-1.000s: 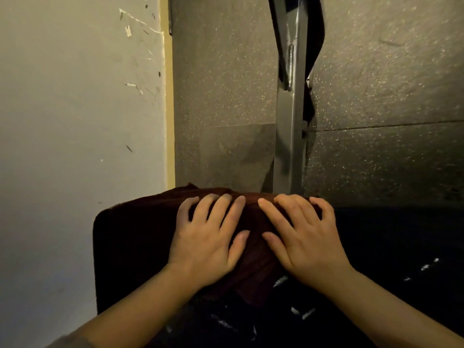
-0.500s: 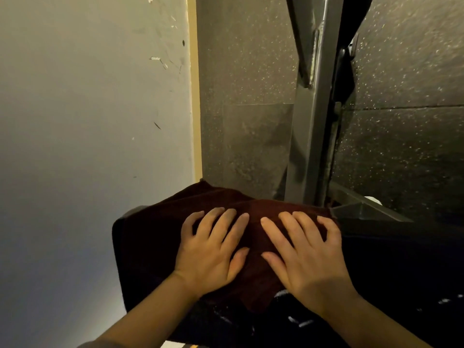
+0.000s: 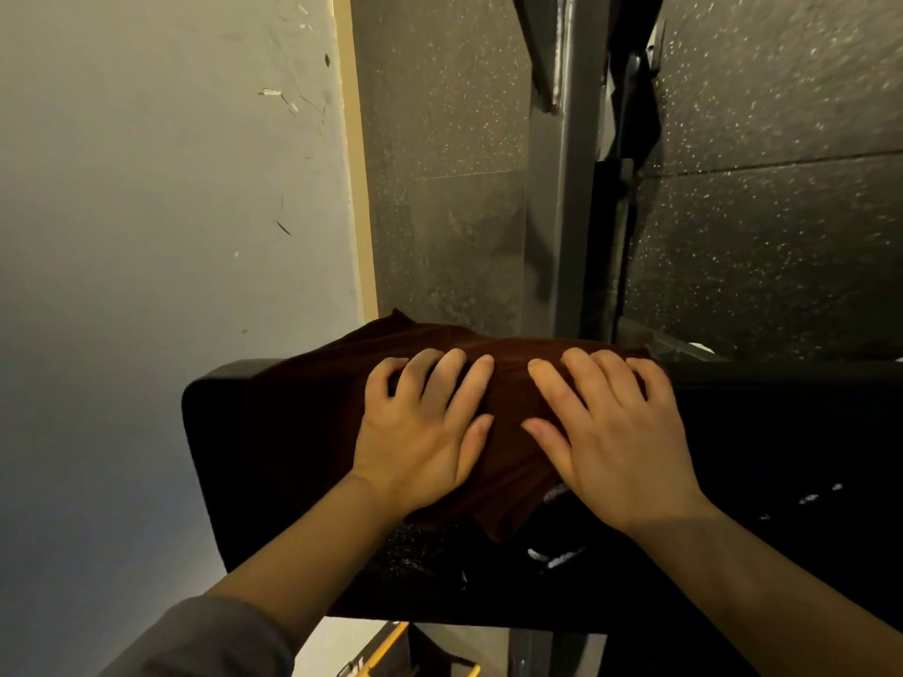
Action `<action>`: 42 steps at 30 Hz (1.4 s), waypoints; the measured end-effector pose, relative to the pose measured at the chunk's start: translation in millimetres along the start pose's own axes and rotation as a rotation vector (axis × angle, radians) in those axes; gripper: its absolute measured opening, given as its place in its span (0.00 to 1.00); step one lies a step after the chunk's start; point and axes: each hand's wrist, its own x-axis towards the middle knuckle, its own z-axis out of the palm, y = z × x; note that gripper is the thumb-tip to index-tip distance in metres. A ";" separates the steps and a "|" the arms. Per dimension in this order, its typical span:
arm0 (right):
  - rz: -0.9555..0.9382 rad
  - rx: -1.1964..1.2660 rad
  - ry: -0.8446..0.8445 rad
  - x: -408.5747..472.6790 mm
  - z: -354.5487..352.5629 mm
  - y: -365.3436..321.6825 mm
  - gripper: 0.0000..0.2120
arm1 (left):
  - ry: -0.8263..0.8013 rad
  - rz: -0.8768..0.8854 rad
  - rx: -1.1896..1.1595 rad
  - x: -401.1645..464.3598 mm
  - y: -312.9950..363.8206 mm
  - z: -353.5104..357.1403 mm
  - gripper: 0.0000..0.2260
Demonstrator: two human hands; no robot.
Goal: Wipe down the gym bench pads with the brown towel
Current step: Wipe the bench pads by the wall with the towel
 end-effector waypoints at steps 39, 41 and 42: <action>0.264 -0.102 -0.079 -119.4 -9.3 256.8 0.27 | -0.078 0.203 -0.240 146.8 254.4 4.1 0.22; 0.299 -0.085 -0.111 -124.9 -9.9 266.5 0.27 | -0.101 0.228 -0.241 155.7 266.5 3.6 0.22; 0.319 -0.076 -0.123 -127.3 -10.5 271.6 0.27 | -0.117 0.239 -0.242 160.3 272.5 3.0 0.23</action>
